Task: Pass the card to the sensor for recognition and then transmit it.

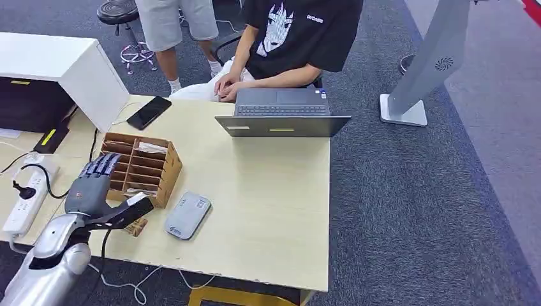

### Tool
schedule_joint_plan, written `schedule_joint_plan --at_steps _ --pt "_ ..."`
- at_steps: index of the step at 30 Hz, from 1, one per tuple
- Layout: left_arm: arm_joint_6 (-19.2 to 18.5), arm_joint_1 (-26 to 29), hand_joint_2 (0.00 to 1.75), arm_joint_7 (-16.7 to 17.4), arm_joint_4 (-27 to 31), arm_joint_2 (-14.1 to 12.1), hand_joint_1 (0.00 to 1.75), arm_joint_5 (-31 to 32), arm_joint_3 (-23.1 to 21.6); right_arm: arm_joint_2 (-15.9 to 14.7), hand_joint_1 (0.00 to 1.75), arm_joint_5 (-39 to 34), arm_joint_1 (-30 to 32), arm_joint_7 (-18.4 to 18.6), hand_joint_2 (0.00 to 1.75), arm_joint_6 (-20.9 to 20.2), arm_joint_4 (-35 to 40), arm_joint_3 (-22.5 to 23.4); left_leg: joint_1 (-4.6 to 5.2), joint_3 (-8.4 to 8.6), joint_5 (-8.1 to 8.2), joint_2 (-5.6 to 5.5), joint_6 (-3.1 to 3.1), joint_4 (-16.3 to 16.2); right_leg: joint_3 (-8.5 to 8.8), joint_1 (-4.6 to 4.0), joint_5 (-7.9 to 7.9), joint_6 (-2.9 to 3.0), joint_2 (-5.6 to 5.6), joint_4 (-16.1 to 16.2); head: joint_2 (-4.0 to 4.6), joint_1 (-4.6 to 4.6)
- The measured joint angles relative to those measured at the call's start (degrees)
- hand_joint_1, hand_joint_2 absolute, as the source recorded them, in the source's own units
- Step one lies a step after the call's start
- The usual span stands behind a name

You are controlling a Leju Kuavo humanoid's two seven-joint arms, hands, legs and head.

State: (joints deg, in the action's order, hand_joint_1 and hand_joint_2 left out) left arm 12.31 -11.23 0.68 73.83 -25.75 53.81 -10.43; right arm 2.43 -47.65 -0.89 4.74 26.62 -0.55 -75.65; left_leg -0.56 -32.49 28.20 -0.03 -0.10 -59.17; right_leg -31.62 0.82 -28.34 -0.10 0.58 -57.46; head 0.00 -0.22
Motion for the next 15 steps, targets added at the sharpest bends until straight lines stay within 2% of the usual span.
schedule_joint_plan --at_steps 15 --pt "-1.0 -2.2 1.75 -0.2 -1.6 1.0 0.0 -0.2 -1.5 -0.3 0.0 -0.2 0.0 1.5 1.75 -0.8 0.0 0.0 0.0 0.0 0.0 0.01 0.0 0.0 0.0 0.0 0.0 0.0 0.0 0.0 0.0 0.0"
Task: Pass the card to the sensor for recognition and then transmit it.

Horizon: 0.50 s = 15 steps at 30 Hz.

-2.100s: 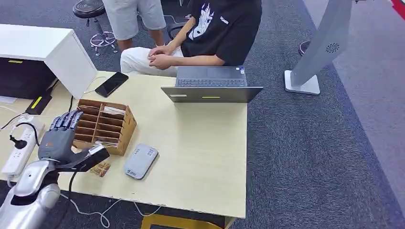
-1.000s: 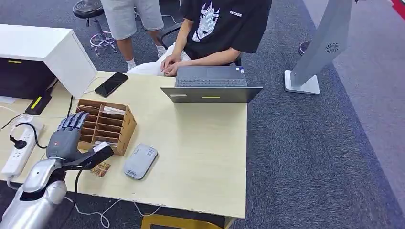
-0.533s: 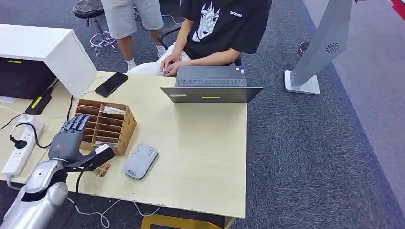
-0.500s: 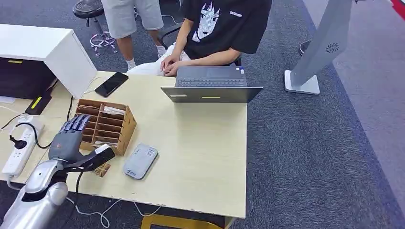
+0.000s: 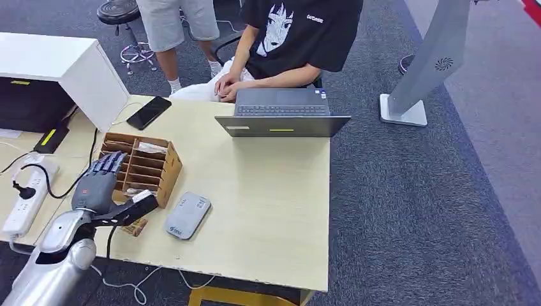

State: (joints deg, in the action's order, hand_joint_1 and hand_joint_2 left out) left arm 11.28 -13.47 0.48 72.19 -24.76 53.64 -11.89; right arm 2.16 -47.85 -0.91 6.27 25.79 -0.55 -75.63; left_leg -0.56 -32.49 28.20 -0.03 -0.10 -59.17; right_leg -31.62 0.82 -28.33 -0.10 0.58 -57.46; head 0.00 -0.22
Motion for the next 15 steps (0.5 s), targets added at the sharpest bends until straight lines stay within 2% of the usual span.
schedule_joint_plan --at_steps 15 --pt "0.7 -2.9 1.75 -1.8 -4.1 2.6 0.0 -1.3 -1.6 -0.3 0.0 -0.8 -0.5 0.2 1.75 0.0 0.0 0.0 0.0 0.0 0.0 0.0 0.0 0.0 0.01 0.01 0.01 -0.01 0.03 0.0 0.0 0.02"
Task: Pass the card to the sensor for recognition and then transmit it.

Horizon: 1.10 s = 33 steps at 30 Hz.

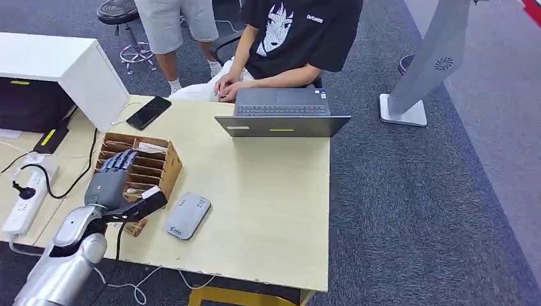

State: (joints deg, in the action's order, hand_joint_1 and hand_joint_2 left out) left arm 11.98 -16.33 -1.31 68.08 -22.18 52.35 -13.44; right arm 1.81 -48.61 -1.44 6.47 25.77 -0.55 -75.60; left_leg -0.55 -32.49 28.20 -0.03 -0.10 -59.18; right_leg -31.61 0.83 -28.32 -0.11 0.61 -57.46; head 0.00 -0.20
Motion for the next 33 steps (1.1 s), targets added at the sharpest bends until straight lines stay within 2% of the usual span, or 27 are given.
schedule_joint_plan --at_steps 14,15,16,17,33 --pt "-0.1 0.0 1.75 -0.1 -1.2 0.2 0.0 -0.4 0.0 -0.3 0.0 -1.1 0.0 0.6 1.75 -1.0 0.0 0.1 0.0 0.0 0.0 0.0 0.0 0.0 0.0 0.0 0.0 0.0 0.0 0.0 0.0 0.0" --pt "-0.1 -0.1 1.75 -0.1 -1.2 0.2 0.07 -0.4 0.0 -0.3 0.0 -1.1 0.0 0.6 1.75 -1.0 0.0 0.1 0.0 0.0 0.0 0.0 0.0 0.0 0.0 0.0 0.0 0.0 0.0 0.0 0.0 0.0" --pt "-0.1 -0.1 1.75 -0.1 -1.2 0.2 1.05 -0.4 0.0 -0.3 0.0 -1.1 0.0 0.6 1.75 -1.0 0.0 0.2 0.0 0.0 0.0 0.0 0.0 0.0 0.0 0.0 0.0 0.0 0.0 0.0 0.0 0.0" --pt "-0.1 -0.1 1.75 -0.1 -1.2 0.2 1.75 -0.4 0.0 -0.3 0.0 -1.1 0.0 0.6 1.75 -1.0 0.0 0.2 0.0 0.0 0.0 0.0 0.0 0.0 0.0 0.0 0.0 0.0 0.0 0.0 0.0 0.0" --pt "-0.2 -0.1 1.75 -0.5 -1.3 -0.4 1.75 -0.7 0.0 -1.0 0.0 -1.2 0.1 0.5 1.75 -1.1 0.0 0.2 -0.01 0.0 0.0 0.0 0.0 0.0 0.01 0.0 0.0 0.0 -0.01 0.0 0.0 -0.02"
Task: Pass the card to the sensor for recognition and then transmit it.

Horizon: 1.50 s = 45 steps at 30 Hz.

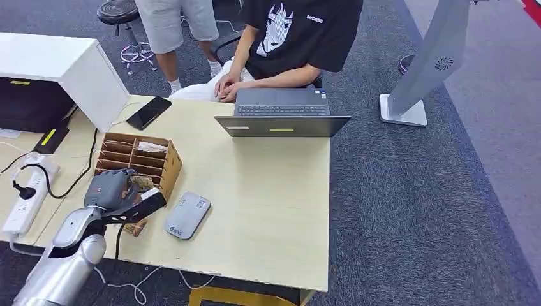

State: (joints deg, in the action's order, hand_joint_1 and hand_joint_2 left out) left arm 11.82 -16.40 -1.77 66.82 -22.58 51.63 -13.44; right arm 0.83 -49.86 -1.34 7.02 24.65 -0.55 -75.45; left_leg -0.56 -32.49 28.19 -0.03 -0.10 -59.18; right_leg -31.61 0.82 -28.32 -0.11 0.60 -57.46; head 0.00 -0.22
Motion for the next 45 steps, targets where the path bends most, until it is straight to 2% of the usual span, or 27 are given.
schedule_joint_plan --at_steps 14,19,22,26,30,34,39,42,45 --pt "0.2 0.0 1.75 0.0 0.0 -0.6 1.75 0.1 0.0 0.0 0.0 0.0 0.0 -0.4 1.75 0.2 0.0 0.0 0.0 0.0 0.0 0.0 0.0 0.0 0.0 0.0 0.0 0.0 0.0 0.0 0.0 0.02" --pt "1.4 0.0 1.75 0.0 0.0 -0.6 1.75 -0.2 0.0 0.0 0.0 0.0 0.1 -0.5 1.75 0.2 0.0 0.0 0.0 0.0 0.0 0.0 0.0 0.0 0.0 0.0 0.0 0.0 0.0 0.0 0.0 0.02" --pt "4.1 0.2 1.75 -0.1 0.5 -0.9 1.75 -0.7 0.1 0.0 0.0 0.0 0.1 -0.8 1.75 0.5 0.0 0.0 0.0 0.0 0.0 0.0 0.0 0.0 0.0 0.0 0.0 0.0 0.0 0.0 0.0 0.02" --pt "8.2 0.4 1.75 -0.5 3.9 -2.1 1.75 -1.2 1.0 0.0 0.0 0.0 0.6 -1.3 1.75 1.4 0.0 0.0 0.0 -0.01 0.0 -0.03 0.0 0.0 0.0 0.0 0.0 0.0 -0.02 0.0 0.0 0.0" --pt "14.8 0.1 1.75 -1.6 9.9 -3.8 1.75 0.0 3.5 0.2 0.0 0.0 1.1 -1.7 1.75 2.0 0.0 0.0 -0.03 -0.01 0.0 -0.01 0.0 0.0 0.0 -0.04 0.0 0.0 -0.01 0.0 0.0 0.0" --pt "15.6 -0.7 1.75 -1.9 15.3 -5.3 1.75 0.6 6.4 0.3 0.0 0.0 1.5 -1.8 1.75 2.2 0.0 0.0 -0.03 0.0 0.0 -0.01 0.0 0.0 0.01 -0.04 0.0 0.0 -0.01 0.0 0.0 0.0" --pt "15.8 -0.7 1.75 -1.9 18.0 -5.8 1.75 0.8 7.6 0.4 0.0 0.0 1.5 -1.8 1.75 2.2 0.0 0.0 -0.03 0.0 -0.05 -0.02 0.0 0.0 0.02 -0.03 0.0 0.01 -0.02 0.0 0.0 0.02" --pt "19.5 -0.7 1.75 -2.5 19.2 -5.9 1.75 2.1 8.2 0.5 0.0 0.0 1.5 -1.8 1.75 2.3 0.0 0.0 -0.03 0.0 -0.05 -0.01 0.0 0.0 0.02 -0.03 0.01 0.01 -0.01 0.0 0.0 0.02" --pt "23.7 -0.9 1.75 -2.5 23.0 -7.2 1.75 5.1 10.1 0.5 0.0 0.0 1.6 -1.9 1.75 2.4 0.0 0.0 -0.03 0.0 -0.05 0.0 0.0 0.0 0.01 -0.04 0.01 0.02 0.01 0.0 0.0 0.02"
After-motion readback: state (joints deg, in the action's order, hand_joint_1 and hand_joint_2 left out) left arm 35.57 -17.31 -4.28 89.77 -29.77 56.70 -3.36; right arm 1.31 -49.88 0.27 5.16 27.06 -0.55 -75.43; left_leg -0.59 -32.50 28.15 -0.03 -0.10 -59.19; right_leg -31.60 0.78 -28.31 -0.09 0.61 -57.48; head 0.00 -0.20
